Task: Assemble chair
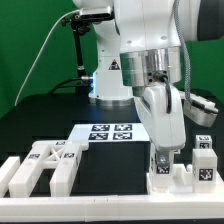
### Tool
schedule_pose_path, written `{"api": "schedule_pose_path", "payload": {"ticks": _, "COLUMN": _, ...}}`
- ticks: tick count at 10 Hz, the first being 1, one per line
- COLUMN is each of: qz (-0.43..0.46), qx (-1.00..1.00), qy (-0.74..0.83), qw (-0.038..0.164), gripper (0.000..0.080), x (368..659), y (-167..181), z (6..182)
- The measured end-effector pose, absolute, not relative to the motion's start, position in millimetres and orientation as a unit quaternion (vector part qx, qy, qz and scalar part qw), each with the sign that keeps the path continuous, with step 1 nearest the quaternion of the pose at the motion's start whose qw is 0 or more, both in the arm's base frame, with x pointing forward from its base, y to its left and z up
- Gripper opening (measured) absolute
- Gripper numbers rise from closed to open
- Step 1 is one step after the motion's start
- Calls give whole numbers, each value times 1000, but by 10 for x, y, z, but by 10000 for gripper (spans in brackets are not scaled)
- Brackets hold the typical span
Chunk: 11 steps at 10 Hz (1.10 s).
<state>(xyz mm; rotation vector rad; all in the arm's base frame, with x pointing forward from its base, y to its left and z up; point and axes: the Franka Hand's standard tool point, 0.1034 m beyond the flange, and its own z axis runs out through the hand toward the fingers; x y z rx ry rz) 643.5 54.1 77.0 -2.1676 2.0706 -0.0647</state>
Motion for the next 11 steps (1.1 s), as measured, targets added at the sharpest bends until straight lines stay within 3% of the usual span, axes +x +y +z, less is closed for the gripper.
{"api": "schedule_pose_path", "payload": {"ticks": 1, "qz": -22, "qx": -730, "qy": 680, "qw": 71, "gripper": 375, "x": 6435, "y": 540, "z": 768}}
{"api": "schedule_pose_path", "payload": {"ticks": 2, "qz": -26, "qx": -756, "qy": 651, "qw": 68, "gripper": 543, "x": 6435, "y": 534, "z": 772}}
{"api": "schedule_pose_path", "payload": {"ticks": 3, "qz": -33, "qx": -814, "qy": 576, "qw": 64, "gripper": 543, "x": 6441, "y": 537, "z": 785}}
{"api": "schedule_pose_path", "payload": {"ticks": 4, "qz": -42, "qx": -876, "qy": 477, "qw": 57, "gripper": 635, "x": 6443, "y": 548, "z": 789}}
{"api": "schedule_pose_path", "payload": {"ticks": 8, "qz": -56, "qx": -953, "qy": 294, "qw": 44, "gripper": 649, "x": 6395, "y": 510, "z": 786}}
{"api": "schedule_pose_path", "payload": {"ticks": 10, "qz": -61, "qx": -986, "qy": 150, "qw": 26, "gripper": 649, "x": 6393, "y": 462, "z": 771}}
{"api": "schedule_pose_path", "payload": {"ticks": 11, "qz": -61, "qx": -983, "qy": 169, "qw": 27, "gripper": 528, "x": 6392, "y": 466, "z": 771}}
